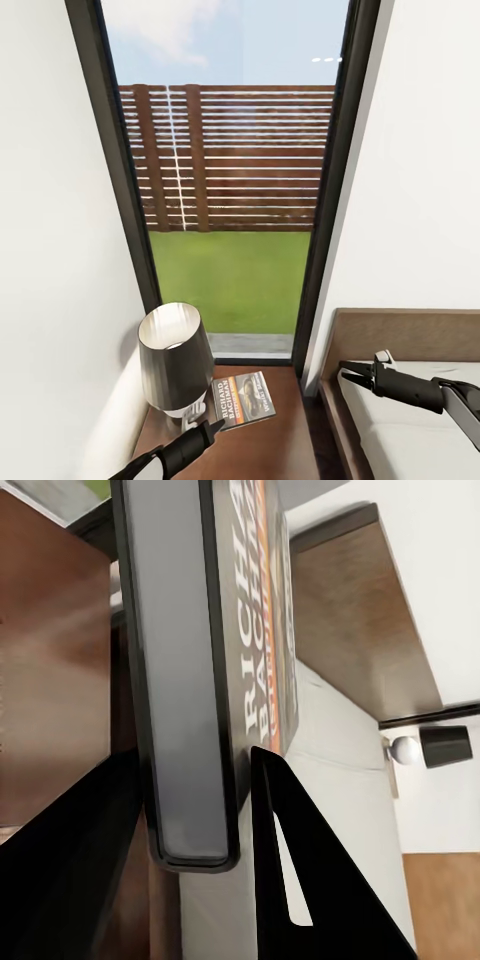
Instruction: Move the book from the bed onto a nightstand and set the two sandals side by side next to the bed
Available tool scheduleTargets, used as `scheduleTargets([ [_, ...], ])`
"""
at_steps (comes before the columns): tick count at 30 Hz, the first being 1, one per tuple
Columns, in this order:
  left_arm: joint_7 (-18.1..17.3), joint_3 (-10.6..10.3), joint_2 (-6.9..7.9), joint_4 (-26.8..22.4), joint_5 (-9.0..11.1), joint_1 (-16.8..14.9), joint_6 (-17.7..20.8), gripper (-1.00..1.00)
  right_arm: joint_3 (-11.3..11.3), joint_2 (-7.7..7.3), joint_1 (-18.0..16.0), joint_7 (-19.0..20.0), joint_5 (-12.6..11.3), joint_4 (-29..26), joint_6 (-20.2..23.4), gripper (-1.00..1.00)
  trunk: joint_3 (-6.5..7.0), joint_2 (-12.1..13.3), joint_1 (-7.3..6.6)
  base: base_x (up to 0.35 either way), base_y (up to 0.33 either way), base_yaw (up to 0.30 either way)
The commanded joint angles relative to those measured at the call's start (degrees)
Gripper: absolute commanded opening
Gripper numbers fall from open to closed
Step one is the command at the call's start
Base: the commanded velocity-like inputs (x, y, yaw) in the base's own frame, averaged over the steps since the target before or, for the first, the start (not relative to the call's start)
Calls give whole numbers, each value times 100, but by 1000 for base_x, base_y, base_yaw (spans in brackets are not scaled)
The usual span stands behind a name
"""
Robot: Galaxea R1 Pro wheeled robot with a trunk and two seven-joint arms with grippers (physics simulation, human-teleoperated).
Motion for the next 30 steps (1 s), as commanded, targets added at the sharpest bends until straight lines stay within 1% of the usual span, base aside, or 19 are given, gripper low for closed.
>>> scheduleTargets([
  [1, 2, -22, 1, 7, 59, -6, 40, -100, 16, -6, -7, 0, -33, 3, 30, 100, -11, -10, 2, 0, 0, 0],
  [5, 214, -22, 1, 12, 66, -6, 33, -100, 16, -5, -7, 0, -30, 4, 30, 100, -11, -10, 2, 0, 0, 0],
  [6, 273, -22, 1, 8, 68, -6, 34, -100, 16, -7, -7, 0, -28, 5, 30, 100, -29, -50, 24, 0, 0, 0],
  [24, 297, -26, -5, 0, 68, -6, 38, -100, 7, -14, -7, 0, -29, 13, 30, 100, -352, -772, 420, 0, 0, 0],
  [29, 292, -30, -8, -3, 68, -6, 37, -100, 7, -12, -7, 0, -32, 13, 30, 100, -352, -772, 420, 0, 0, 0],
  [30, 295, -31, -8, -3, 67, -6, 39, -100, 7, -11, -7, 0, -33, 13, 30, 100, -370, -812, 442, 0, 0, 0],
])
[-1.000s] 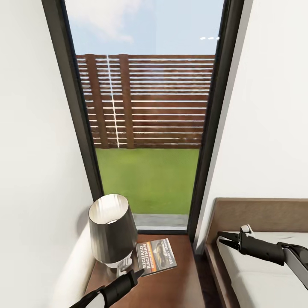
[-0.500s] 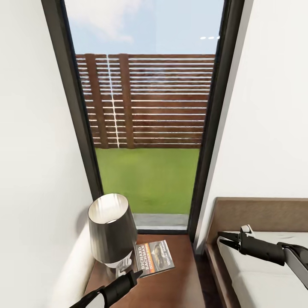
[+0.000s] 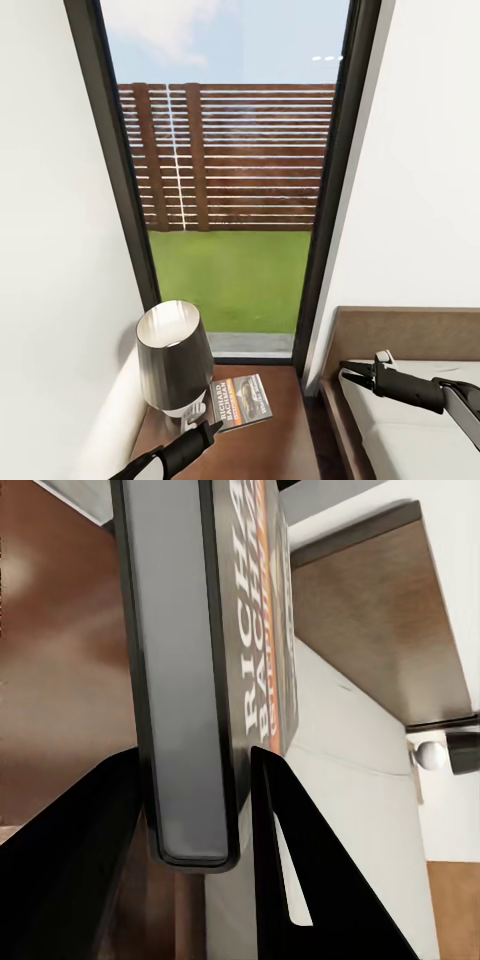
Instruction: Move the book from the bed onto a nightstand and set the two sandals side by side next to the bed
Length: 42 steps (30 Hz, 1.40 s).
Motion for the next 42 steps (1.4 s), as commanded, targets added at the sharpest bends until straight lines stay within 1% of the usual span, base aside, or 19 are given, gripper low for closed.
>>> scheduleTargets([
  [1, -19, -21, -3, 2, 58, -6, 45, -100, 16, -7, -6, 0, -34, 2, 30, 100, -28, -50, 24, 0, 0, 0],
  [6, -14, -22, -25, 2, 54, -6, 47, -100, 16, -9, -6, 0, -34, 0, 30, 100, -117, -250, 134, 0, 0, 0],
  [24, -12, -26, -33, 5, 54, -6, 48, -100, 7, -13, -6, -7, -20, 13, 15, 100, -440, -972, 529, 0, 0, 0],
  [27, -12, -29, -44, 12, 53, -6, 53, -100, -69, -17, -6, -4, -17, 18, 13, 100, -440, -972, 529, 0, 0, 0],
  [31, -13, -30, -169, 24, 53, -6, 56, -100, -108, -15, -6, -1, -17, 20, 13, 100, -440, -972, 529, 0, 0, 0],
  [35, -20, -30, -220, 28, 53, -6, 64, -100, -115, -16, -6, 0, -17, 20, 12, 100, -440, -972, 529, 0, 0, 0],
  [40, -22, -30, -235, 29, 53, -6, 65, -100, -116, -13, -6, 0, -16, 20, 12, 100, -440, -972, 529, 0, 0, 0],
  [42, -20, -30, -236, 29, 53, -6, 65, -100, -116, -14, -6, 0, -16, 20, 12, 100, -476, -1052, 573, 0, 0, 0],
])
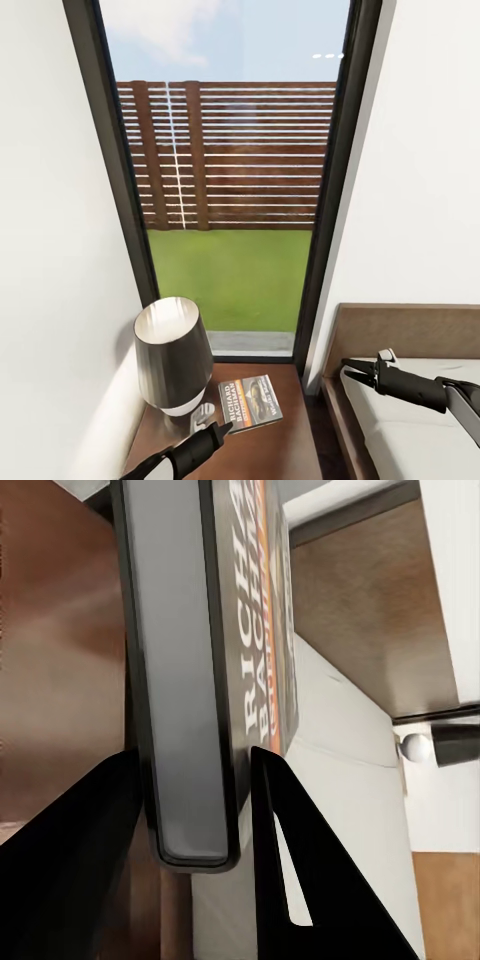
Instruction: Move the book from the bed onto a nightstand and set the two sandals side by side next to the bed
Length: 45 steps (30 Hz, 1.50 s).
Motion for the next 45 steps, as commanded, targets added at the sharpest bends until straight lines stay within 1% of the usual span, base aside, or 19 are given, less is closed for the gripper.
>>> scheduleTargets([
  [1, -20, -18, 0, 2, 61, -5, 45, -100, 15, -7, -6, 0, -34, 2, 30, 100, -26, -48, 23, 0, 0, 0],
  [18, -13, -18, 0, 2, 61, -5, 46, -100, -6, -21, -6, -17, -32, 2, 15, 100, -331, -730, 397, 0, 0, 0],
  [23, -7, -13, 5, 2, 61, -5, 44, -100, -165, -27, -6, -11, -26, 2, 13, 100, -421, -930, 507, 0, 0, 0],
  [27, -5, -10, 8, 2, 61, -5, 42, -100, -212, -35, -6, -13, -25, 2, 13, 100, -493, -1091, 594, 0, 0, 0],
  [45, -4, -10, 8, 4, 61, -5, 43, -100, -221, -40, -6, -14, -25, 2, 13, 100, -816, -1812, 990, 0, 0, 0],
])
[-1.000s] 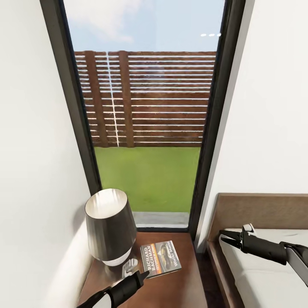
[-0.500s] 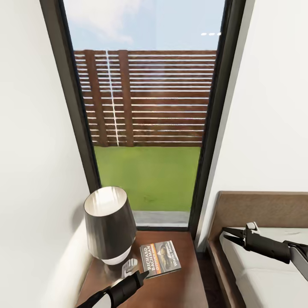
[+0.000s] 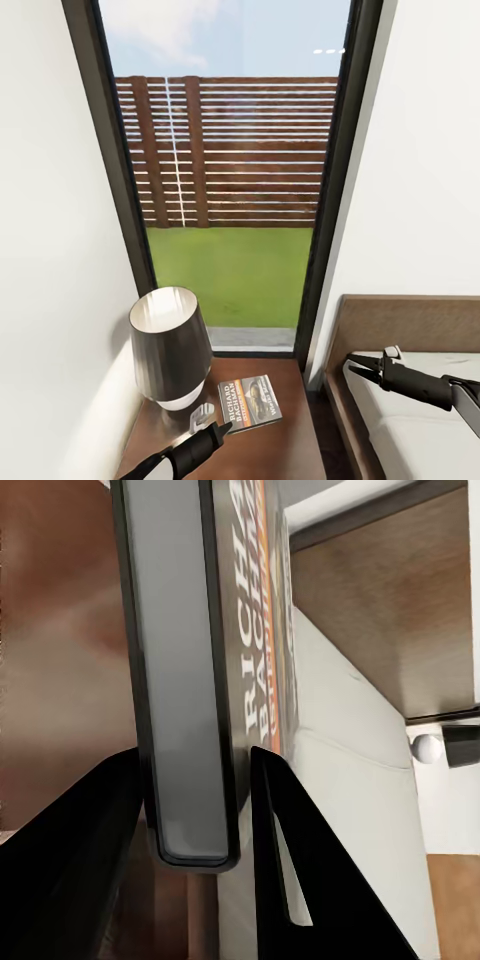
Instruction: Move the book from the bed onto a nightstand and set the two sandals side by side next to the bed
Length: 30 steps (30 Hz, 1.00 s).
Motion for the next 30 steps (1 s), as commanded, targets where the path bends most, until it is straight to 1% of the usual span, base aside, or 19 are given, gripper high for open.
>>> scheduleTargets([
  [1, -19, -18, 0, 1, 62, -5, 44, -100, 16, -5, -5, -2, -34, 3, 30, 100, -25, -46, 23, 0, 0, 0],
  [17, -33, -16, 11, 5, 62, -5, 47, -100, 14, -3, -5, 4, -34, 3, 30, 100, -312, -687, 374, 0, 0, 0],
  [23, -29, -10, 17, 9, 62, -5, 48, -100, 15, -3, -5, 5, -34, 3, 30, 100, -312, -687, 374, 0, 0, 0],
  [30, -28, -9, 18, 9, 62, -5, 48, -100, 21, -3, -5, 5, -41, 1, 30, 100, -438, -968, 528, 0, 0, 0],
])
